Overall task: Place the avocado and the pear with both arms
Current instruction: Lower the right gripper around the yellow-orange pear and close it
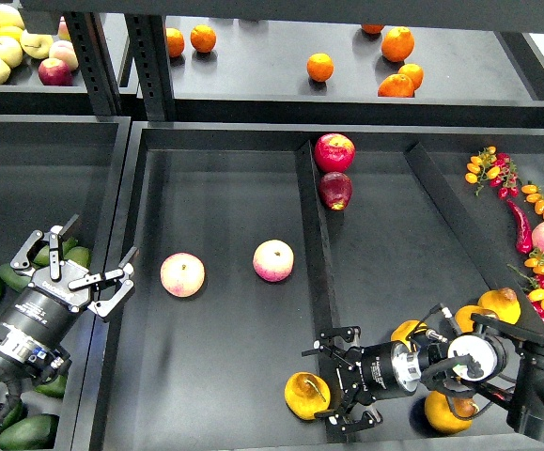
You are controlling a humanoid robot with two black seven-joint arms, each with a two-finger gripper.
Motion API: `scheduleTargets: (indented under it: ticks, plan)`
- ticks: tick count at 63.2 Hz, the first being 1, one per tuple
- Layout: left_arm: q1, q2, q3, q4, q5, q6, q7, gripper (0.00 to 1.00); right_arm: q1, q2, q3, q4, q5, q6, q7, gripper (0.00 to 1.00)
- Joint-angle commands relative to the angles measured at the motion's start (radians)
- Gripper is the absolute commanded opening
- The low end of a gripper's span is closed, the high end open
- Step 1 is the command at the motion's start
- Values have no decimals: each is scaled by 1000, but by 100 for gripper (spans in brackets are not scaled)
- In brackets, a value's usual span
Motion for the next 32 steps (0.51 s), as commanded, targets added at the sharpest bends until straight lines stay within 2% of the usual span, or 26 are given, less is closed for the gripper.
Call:
scheduleTargets:
  ticks: [1, 32]
  plan:
    - [0, 0, 1, 0, 0, 0, 0, 99, -9, 19, 6, -23, -11, 2, 0, 100]
    - [0, 0, 1, 9, 0, 0, 0, 99, -32, 82, 18, -100, -39, 3, 0, 100]
